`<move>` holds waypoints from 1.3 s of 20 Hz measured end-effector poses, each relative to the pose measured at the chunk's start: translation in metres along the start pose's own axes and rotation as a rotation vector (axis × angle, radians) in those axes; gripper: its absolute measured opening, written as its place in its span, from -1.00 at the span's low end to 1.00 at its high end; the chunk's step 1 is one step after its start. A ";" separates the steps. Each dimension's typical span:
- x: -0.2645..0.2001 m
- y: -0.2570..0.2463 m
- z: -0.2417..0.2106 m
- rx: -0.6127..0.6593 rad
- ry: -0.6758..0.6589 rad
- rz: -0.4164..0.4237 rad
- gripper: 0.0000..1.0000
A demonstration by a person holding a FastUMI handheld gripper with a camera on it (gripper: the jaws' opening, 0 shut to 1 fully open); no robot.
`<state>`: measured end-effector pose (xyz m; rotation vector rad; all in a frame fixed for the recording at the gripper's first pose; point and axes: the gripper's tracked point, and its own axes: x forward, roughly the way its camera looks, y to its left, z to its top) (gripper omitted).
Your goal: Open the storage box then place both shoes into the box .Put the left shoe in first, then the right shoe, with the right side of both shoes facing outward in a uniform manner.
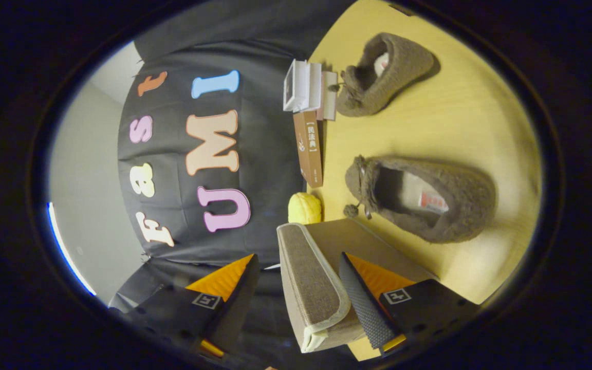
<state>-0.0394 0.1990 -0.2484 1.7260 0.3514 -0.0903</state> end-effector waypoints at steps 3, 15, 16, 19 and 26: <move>0.007 -0.010 -0.013 0.047 0.032 -0.010 0.95; 0.004 0.011 -0.013 0.136 0.011 0.093 -0.20; 0.006 0.010 -0.016 0.122 0.013 0.083 -0.40; 0.000 0.018 -0.021 0.078 0.031 0.091 -0.65; -0.008 0.070 -0.024 -0.005 0.014 0.160 -0.87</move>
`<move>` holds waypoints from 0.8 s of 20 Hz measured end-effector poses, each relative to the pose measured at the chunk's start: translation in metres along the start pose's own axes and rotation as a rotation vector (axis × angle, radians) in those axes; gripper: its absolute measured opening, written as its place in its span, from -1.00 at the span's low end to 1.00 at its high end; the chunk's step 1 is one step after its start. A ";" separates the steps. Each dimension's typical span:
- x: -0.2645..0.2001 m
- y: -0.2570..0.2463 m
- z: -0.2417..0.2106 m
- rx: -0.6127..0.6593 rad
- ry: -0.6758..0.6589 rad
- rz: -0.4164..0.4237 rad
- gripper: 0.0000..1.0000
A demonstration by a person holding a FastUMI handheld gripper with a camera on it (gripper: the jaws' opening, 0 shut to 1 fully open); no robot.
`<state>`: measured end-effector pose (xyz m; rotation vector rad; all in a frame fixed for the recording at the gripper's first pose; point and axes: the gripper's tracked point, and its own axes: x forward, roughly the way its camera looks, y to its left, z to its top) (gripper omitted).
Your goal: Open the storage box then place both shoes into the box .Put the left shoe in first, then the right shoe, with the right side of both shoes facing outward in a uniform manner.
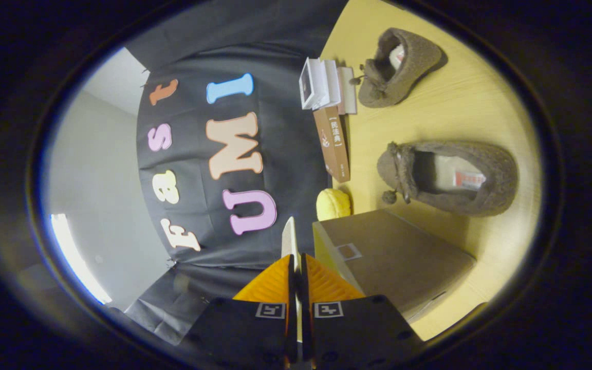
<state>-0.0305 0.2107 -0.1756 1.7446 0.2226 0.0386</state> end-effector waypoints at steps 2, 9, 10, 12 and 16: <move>0.002 0.022 -0.011 -0.032 0.027 0.028 -0.87; 0.014 0.096 -0.091 -0.176 0.176 0.139 -0.87; 0.017 0.100 -0.105 -0.191 0.198 0.149 -0.87; 0.018 0.101 -0.136 -0.219 0.244 0.163 -0.87; 0.027 0.095 -0.196 -0.244 0.321 0.177 -0.88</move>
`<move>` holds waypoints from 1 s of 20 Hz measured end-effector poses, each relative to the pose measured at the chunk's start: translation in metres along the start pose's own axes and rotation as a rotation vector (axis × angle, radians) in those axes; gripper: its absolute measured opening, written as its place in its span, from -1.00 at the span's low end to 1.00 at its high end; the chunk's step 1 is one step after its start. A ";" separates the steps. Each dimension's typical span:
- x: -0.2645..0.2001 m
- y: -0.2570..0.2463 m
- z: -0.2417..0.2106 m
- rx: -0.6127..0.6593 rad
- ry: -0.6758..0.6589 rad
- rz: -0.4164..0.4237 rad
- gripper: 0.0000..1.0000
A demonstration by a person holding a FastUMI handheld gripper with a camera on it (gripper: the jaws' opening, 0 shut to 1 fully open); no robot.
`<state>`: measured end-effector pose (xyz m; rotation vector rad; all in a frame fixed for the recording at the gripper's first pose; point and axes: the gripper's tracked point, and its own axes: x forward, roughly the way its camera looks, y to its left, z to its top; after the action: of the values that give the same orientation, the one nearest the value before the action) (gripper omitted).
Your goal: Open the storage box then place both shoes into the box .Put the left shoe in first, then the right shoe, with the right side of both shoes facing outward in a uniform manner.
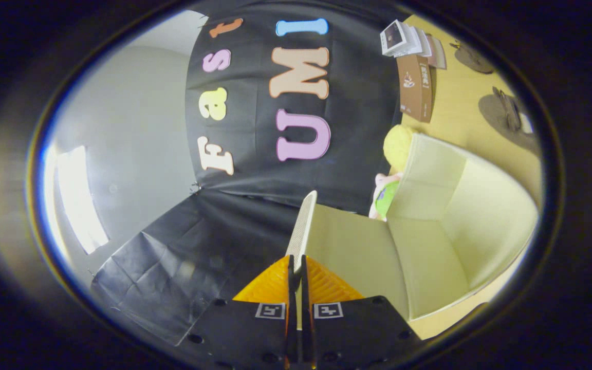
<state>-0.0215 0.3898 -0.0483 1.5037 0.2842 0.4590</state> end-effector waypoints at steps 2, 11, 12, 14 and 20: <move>0.013 0.000 -0.028 -0.013 0.035 0.002 -0.88; 0.055 -0.022 -0.129 -0.202 0.180 -0.058 -0.74; 0.057 -0.028 -0.134 -0.228 0.192 -0.077 -0.58; 0.056 -0.040 -0.144 -0.285 0.220 -0.124 -0.26; 0.042 -0.073 -0.141 -0.534 0.308 -0.292 0.61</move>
<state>-0.0401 0.5335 -0.1243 0.8515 0.5656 0.4837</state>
